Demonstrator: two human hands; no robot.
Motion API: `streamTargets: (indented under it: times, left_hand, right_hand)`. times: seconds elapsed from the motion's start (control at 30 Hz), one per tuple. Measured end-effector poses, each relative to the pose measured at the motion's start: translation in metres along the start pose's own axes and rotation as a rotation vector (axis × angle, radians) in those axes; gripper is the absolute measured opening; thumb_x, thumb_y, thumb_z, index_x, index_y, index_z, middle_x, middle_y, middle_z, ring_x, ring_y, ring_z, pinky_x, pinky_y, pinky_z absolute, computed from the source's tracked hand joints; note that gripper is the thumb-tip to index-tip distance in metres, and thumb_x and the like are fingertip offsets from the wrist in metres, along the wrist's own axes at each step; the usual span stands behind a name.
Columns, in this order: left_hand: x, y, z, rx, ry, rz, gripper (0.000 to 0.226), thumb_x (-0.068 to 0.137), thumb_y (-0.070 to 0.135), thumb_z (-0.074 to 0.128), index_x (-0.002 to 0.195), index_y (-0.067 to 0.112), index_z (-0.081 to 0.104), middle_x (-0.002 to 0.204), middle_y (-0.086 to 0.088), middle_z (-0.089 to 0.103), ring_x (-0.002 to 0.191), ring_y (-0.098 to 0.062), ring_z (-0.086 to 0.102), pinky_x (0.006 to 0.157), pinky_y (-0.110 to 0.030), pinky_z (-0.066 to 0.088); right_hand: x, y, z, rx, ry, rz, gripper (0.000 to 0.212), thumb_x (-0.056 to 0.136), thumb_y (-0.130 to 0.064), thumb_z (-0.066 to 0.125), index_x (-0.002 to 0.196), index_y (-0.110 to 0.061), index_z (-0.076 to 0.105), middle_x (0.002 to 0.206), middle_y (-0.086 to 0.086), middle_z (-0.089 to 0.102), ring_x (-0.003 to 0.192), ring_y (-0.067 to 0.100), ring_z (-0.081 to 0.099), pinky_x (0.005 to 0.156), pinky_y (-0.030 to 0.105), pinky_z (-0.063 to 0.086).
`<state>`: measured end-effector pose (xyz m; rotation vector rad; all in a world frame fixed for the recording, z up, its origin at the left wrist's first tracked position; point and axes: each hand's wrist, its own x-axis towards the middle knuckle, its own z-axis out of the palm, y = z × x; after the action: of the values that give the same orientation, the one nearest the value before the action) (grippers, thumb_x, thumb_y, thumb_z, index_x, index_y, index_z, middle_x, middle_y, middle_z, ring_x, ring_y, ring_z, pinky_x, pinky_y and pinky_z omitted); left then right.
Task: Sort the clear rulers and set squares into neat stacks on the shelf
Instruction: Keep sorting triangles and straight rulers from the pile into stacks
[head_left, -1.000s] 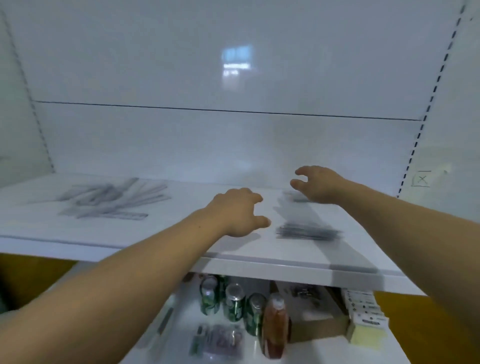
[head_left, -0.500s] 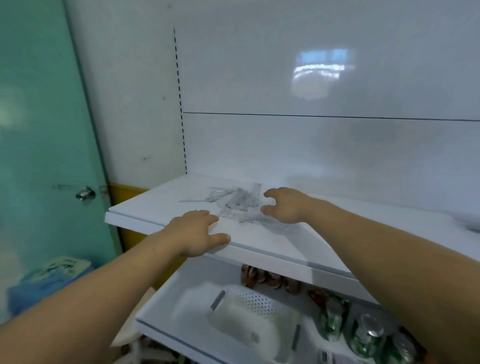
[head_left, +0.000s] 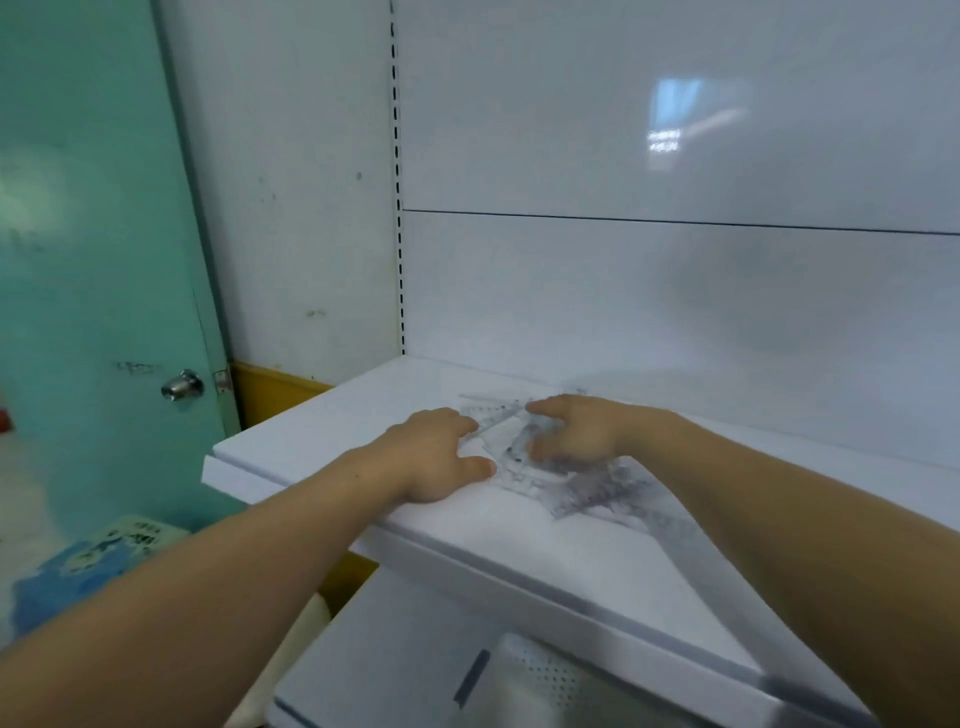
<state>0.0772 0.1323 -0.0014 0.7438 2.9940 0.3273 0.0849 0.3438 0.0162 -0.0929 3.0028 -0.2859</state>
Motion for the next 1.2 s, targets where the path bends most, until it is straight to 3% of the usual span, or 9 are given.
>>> streamTargets:
  times: [0.1,0.17,0.23,0.43,0.57,0.73,0.87,1.1,1.2]
  left_hand:
    - [0.027,-0.006,0.001,0.007,-0.033,0.030,0.077,0.083,0.068,0.049,0.147,0.029,0.030,0.155,0.004,0.025,0.141,-0.019,0.024,0.115,-0.039,0.022]
    - [0.039,-0.009,0.001,0.012,-0.046,0.073,0.075,0.081,0.068,0.050,0.145,0.032,0.033,0.150,0.004,0.032,0.137,-0.020,0.030,0.113,-0.040,0.027]
    - [0.047,-0.013,0.001,0.000,-0.045,0.117,0.069,0.083,0.064,0.052,0.143,0.035,0.035,0.145,0.004,0.036,0.133,-0.019,0.032,0.110,-0.039,0.028]
    - [0.062,-0.002,0.002,-0.022,0.036,0.199,0.077,0.080,0.064,0.055,0.144,0.027,0.033,0.145,0.006,0.034,0.134,-0.018,0.029,0.110,-0.039,0.029]
    - [0.073,0.008,0.007,-0.051,0.039,0.206,0.071,0.080,0.068,0.051,0.138,0.028,0.043,0.139,0.003,0.041,0.129,-0.020,0.035,0.105,-0.040,0.033]
    - [0.077,-0.001,0.012,-0.136,0.082,0.258,0.042,0.088,0.052,0.054,0.123,0.028,0.059,0.131,0.004,0.049,0.123,-0.020,0.040,0.105,-0.040,0.034]
    - [0.073,-0.003,0.014,-0.176,0.154,0.336,0.019,0.093,0.035,0.054,0.103,0.025,0.066,0.105,0.000,0.059,0.104,-0.022,0.053,0.092,-0.038,0.044]
    - [0.072,-0.003,0.018,-0.244,0.171,0.338,0.019,0.093,0.024,0.055,0.110,0.020,0.061,0.109,-0.001,0.058,0.101,-0.020,0.052,0.089,-0.030,0.042]
    - [0.071,-0.002,0.019,-0.331,0.173,0.275,0.033,0.091,0.022,0.059,0.122,0.018,0.049,0.117,-0.002,0.051,0.102,-0.019,0.053,0.090,-0.028,0.042]
  right_hand:
    - [0.017,0.010,-0.006,-0.004,-0.018,-0.021,0.067,0.080,-0.064,0.057,0.139,-0.036,0.041,0.137,0.003,0.038,0.130,0.025,0.038,0.106,0.036,0.032]
    - [0.023,0.015,-0.009,0.022,0.024,-0.042,0.059,0.078,-0.063,0.062,0.129,-0.035,0.053,0.100,-0.004,0.048,0.105,0.022,0.050,0.086,0.029,0.042]
    - [0.023,0.018,-0.010,0.086,0.071,-0.054,0.049,0.079,-0.056,0.065,0.120,-0.030,0.060,0.077,-0.014,0.042,0.082,0.015,0.048,0.069,0.024,0.038]
    - [0.014,0.026,-0.012,0.138,0.206,0.022,0.047,0.082,-0.050,0.065,0.120,-0.023,0.055,0.099,-0.003,0.055,0.092,0.016,0.051,0.078,0.025,0.038]
    - [0.000,0.032,-0.012,0.164,0.310,0.139,0.045,0.085,-0.046,0.064,0.121,-0.022,0.052,0.096,-0.005,0.056,0.090,0.016,0.052,0.077,0.025,0.038]
    - [-0.022,0.036,-0.006,0.179,0.367,0.257,0.041,0.089,-0.038,0.061,0.124,-0.020,0.049,0.085,-0.012,0.052,0.085,0.014,0.053,0.074,0.024,0.037]
    - [-0.037,0.031,0.003,0.230,0.423,0.286,0.037,0.090,-0.036,0.061,0.123,-0.023,0.050,0.088,-0.013,0.054,0.076,0.002,0.051,0.063,0.020,0.037]
    - [-0.045,0.032,0.021,0.268,0.488,0.324,0.039,0.088,-0.038,0.062,0.124,-0.027,0.052,0.085,-0.017,0.055,0.076,-0.002,0.049,0.074,0.024,0.035]
    - [-0.048,0.034,0.023,0.255,0.509,0.303,0.039,0.087,-0.039,0.062,0.123,-0.028,0.053,0.083,-0.015,0.057,0.078,0.001,0.051,0.074,0.025,0.036]
